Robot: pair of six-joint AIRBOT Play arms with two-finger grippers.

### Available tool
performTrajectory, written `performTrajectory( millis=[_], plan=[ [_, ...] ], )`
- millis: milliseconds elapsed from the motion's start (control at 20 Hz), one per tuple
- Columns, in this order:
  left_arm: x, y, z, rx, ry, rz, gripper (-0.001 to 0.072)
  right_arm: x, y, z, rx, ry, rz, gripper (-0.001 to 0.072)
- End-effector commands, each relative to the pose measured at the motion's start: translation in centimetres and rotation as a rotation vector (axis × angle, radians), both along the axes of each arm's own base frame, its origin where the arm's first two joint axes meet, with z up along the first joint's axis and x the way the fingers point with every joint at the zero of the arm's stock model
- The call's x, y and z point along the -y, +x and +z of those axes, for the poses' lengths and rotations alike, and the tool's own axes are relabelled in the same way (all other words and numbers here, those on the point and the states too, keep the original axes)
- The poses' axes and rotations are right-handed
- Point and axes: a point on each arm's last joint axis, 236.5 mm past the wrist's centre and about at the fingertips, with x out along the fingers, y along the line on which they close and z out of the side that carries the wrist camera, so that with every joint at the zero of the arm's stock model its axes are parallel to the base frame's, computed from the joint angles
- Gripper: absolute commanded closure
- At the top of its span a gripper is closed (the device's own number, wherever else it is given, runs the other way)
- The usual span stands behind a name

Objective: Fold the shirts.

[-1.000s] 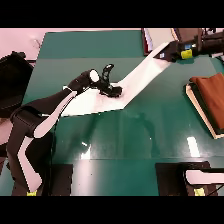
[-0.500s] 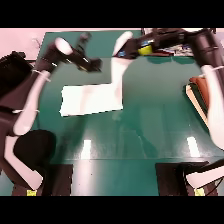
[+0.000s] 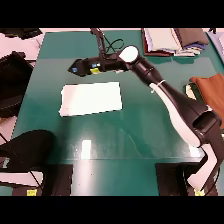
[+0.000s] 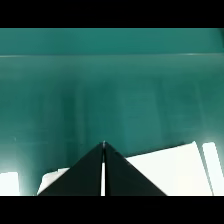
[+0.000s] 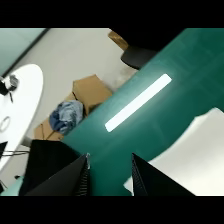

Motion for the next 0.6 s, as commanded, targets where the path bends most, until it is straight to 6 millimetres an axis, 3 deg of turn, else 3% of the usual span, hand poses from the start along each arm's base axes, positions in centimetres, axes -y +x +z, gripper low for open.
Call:
performTrajectory(
  millis=[0, 100, 200, 300, 400, 550],
  plan=[
    [0.1, -0.7, -0.2, -0.014, 0.014, -0.004, 0.0687, 7.1, 2.0, -3.6, 0.021, -0.199, -0.048, 0.0407],
    [2.2, -0.7, -1.4, -0.026, 0.029, -0.056, 0.0687, 14.4, 3.4, -7.6, -0.078, -0.358, -0.160, 0.0407],
    [4.6, -0.9, -2.3, -0.036, 0.030, -0.101, 0.0687, 21.0, 3.5, -11.9, -0.253, -0.433, -0.276, 0.0398],
    [6.8, -1.1, -2.7, -0.035, 0.050, -0.159, 0.0687, 25.1, 2.8, -16.0, -0.428, -0.427, -0.352, 0.0142],
    [8.4, -1.4, -2.6, -0.028, 0.049, -0.188, 0.0686, 26.3, 1.8, -19.4, -0.586, -0.378, -0.385, 0.0130],
    [9.1, -1.5, -2.5, -0.020, 0.049, -0.203, 0.0686, 24.1, 1.2, -22.6, -0.724, -0.298, -0.380, 0.0139]
  ],
)
